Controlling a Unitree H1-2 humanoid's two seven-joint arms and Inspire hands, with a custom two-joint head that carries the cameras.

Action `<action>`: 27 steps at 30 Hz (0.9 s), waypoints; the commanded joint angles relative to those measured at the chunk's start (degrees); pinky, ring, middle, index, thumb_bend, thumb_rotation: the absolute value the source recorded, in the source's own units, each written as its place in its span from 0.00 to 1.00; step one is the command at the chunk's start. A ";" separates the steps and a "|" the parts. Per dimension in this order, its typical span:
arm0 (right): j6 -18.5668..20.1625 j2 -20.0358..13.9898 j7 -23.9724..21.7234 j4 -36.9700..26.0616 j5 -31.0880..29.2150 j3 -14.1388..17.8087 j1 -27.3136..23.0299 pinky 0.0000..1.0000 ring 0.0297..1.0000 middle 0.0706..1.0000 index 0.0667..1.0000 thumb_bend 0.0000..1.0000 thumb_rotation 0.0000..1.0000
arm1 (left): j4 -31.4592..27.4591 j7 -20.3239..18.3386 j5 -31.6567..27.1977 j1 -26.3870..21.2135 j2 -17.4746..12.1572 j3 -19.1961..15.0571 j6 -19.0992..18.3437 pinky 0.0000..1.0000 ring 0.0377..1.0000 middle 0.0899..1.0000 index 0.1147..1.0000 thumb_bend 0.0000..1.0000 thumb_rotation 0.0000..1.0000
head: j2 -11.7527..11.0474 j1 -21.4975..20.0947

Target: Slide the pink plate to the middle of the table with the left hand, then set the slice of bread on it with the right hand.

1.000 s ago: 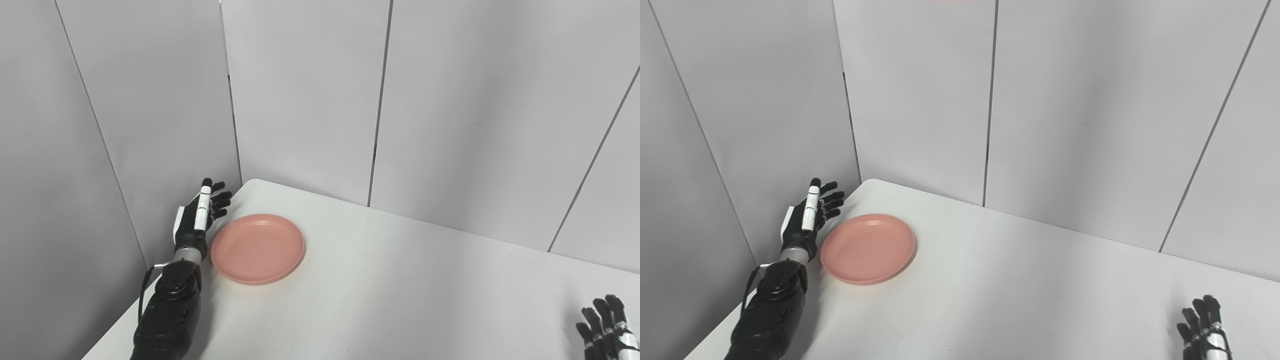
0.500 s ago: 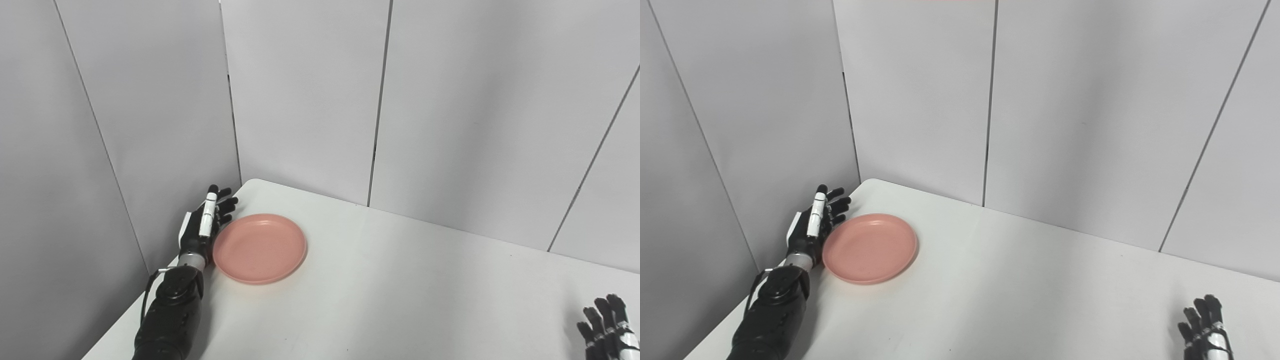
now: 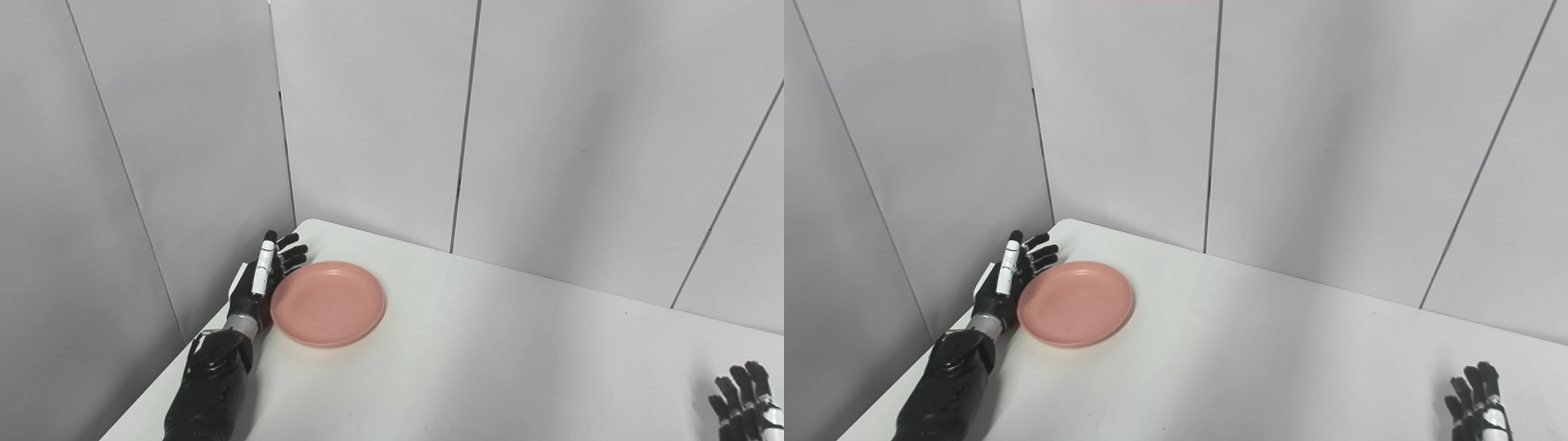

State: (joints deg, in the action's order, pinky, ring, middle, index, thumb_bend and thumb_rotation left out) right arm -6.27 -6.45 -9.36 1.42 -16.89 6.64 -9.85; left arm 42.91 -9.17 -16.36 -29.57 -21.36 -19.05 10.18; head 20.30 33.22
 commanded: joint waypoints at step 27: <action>-0.98 -0.55 1.07 -3.15 1.16 0.59 -1.52 1.00 0.97 0.97 1.00 0.59 0.93 | -7.73 -1.81 -0.98 0.13 5.85 4.06 0.57 0.85 0.89 0.88 0.87 0.79 1.00 | 0.92 -0.37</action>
State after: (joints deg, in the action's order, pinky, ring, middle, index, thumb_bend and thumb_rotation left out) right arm -6.13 -6.48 -8.14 0.53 -15.60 7.05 -9.85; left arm 36.55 -10.25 -17.75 -28.41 -14.95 -15.36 8.61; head 21.18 32.87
